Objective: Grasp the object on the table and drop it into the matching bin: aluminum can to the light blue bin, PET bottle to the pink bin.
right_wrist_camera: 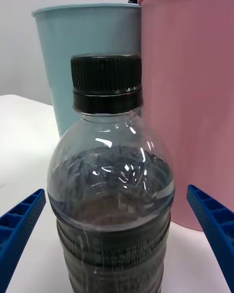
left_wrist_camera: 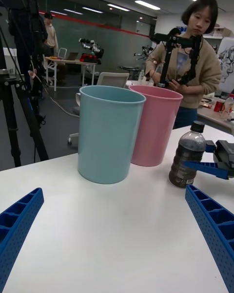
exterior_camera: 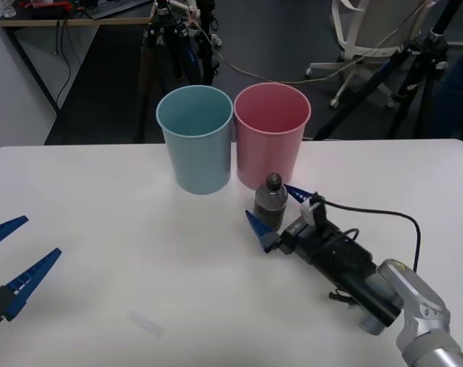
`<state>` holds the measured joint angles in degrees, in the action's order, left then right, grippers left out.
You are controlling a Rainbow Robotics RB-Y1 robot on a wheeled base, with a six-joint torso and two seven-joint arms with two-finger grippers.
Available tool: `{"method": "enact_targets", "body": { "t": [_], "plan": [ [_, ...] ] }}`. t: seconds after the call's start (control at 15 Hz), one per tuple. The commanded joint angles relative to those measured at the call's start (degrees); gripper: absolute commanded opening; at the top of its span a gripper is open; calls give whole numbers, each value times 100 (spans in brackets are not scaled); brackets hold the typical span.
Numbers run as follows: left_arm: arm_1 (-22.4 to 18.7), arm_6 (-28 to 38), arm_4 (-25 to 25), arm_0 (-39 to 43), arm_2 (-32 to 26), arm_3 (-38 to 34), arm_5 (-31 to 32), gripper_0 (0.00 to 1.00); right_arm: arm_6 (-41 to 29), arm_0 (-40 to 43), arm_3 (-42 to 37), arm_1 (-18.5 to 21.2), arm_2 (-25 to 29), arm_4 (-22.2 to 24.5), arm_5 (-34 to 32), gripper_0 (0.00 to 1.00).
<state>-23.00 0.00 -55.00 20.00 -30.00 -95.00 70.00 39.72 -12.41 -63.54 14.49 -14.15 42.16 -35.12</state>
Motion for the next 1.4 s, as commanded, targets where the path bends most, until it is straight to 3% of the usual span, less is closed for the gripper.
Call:
{"method": "enact_targets", "body": {
  "t": [0.07,0.6,0.67,0.73,0.8,1.4],
  "plan": [
    [0,0,0,0,0,0,0,100,44,-33,-1,-87,-1,20,137,100],
    [0,0,0,0,0,0,0,100,79,-86,-1,-254,-1,108,375,100],
    [0,0,0,0,0,0,0,100,88,-86,-1,-262,-9,117,375,71],
    [0,0,0,0,0,0,0,100,97,-86,-1,-254,-1,117,375,21],
    [0,0,0,0,0,0,0,100,97,-86,-1,-254,-1,117,366,0],
    [0,0,0,0,0,0,0,100,44,107,-273,72,17,73,102,0]
  ]
}}
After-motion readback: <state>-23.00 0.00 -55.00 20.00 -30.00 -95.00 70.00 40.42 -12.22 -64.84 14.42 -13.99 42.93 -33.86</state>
